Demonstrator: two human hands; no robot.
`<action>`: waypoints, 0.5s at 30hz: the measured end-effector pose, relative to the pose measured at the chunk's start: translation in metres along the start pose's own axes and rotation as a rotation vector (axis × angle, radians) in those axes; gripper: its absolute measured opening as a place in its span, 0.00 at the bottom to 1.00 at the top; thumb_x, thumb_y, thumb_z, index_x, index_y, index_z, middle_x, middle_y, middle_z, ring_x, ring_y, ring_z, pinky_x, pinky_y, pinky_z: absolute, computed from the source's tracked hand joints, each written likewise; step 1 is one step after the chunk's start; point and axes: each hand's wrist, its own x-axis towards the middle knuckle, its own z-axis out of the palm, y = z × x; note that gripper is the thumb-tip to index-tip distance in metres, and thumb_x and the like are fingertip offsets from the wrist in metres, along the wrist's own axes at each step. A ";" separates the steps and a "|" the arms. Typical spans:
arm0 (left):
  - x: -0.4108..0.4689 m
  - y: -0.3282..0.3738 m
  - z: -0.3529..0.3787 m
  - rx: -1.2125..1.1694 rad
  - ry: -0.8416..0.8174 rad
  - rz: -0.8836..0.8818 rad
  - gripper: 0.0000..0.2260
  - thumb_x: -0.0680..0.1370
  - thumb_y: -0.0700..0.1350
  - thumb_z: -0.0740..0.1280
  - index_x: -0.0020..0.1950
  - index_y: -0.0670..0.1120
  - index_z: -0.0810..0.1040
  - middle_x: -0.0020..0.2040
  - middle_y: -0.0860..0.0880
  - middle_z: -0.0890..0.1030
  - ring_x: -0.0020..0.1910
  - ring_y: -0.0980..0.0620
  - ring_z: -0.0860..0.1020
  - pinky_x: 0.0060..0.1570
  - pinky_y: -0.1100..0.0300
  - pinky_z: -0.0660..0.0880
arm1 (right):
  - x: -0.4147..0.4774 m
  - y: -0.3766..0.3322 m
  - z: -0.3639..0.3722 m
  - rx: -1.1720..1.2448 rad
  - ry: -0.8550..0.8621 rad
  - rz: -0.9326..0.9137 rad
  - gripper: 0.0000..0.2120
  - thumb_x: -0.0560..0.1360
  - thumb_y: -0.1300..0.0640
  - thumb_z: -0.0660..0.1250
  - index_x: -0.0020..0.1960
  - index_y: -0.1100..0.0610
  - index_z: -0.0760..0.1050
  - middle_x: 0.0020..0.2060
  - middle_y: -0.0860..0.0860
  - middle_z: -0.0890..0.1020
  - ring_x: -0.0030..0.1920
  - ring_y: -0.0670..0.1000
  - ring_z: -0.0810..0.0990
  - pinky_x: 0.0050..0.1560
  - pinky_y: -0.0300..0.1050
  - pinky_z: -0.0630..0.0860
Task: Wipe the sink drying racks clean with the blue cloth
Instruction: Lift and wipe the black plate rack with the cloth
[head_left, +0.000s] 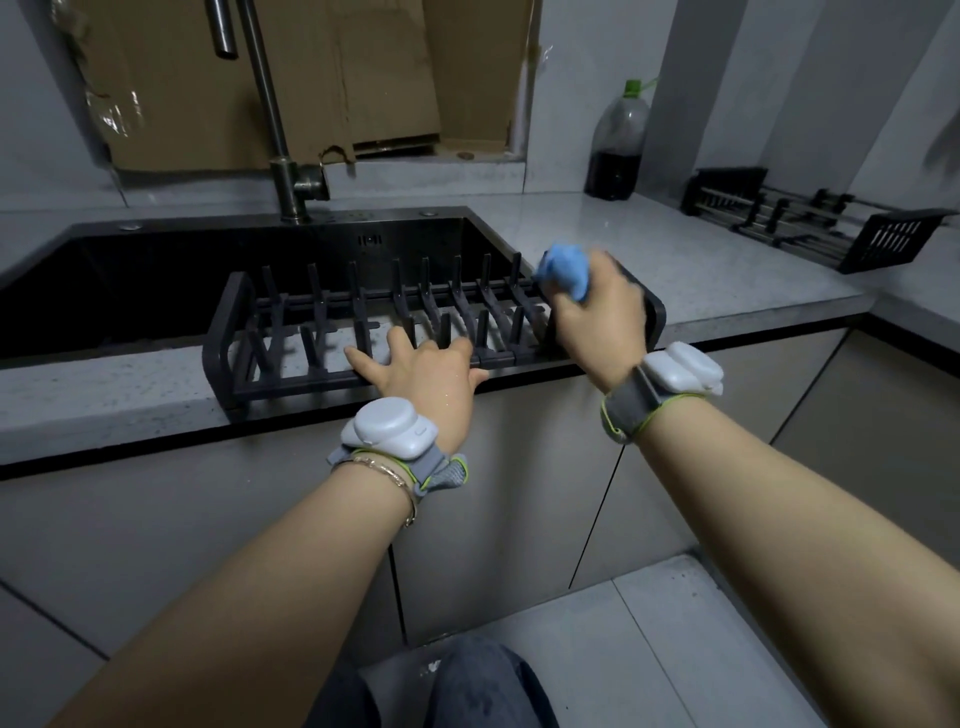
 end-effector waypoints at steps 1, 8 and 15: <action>0.000 -0.001 0.000 0.005 0.000 -0.001 0.16 0.79 0.58 0.56 0.60 0.51 0.73 0.57 0.46 0.78 0.67 0.40 0.60 0.65 0.29 0.50 | 0.002 -0.007 -0.003 0.125 0.060 0.048 0.09 0.75 0.56 0.64 0.52 0.59 0.71 0.44 0.56 0.80 0.47 0.60 0.77 0.46 0.47 0.70; 0.000 -0.002 0.001 -0.001 0.014 -0.003 0.15 0.80 0.57 0.57 0.62 0.52 0.73 0.58 0.46 0.78 0.67 0.41 0.60 0.65 0.30 0.49 | -0.006 -0.025 0.003 -0.476 -0.451 -0.343 0.23 0.71 0.37 0.57 0.56 0.54 0.69 0.51 0.52 0.77 0.59 0.57 0.71 0.66 0.57 0.56; 0.004 -0.007 -0.004 -0.004 0.017 -0.037 0.15 0.80 0.58 0.57 0.59 0.51 0.74 0.54 0.46 0.79 0.65 0.41 0.62 0.66 0.31 0.50 | -0.010 -0.024 0.016 -0.359 -0.218 -0.334 0.15 0.72 0.61 0.63 0.58 0.58 0.70 0.45 0.57 0.80 0.53 0.60 0.74 0.69 0.54 0.53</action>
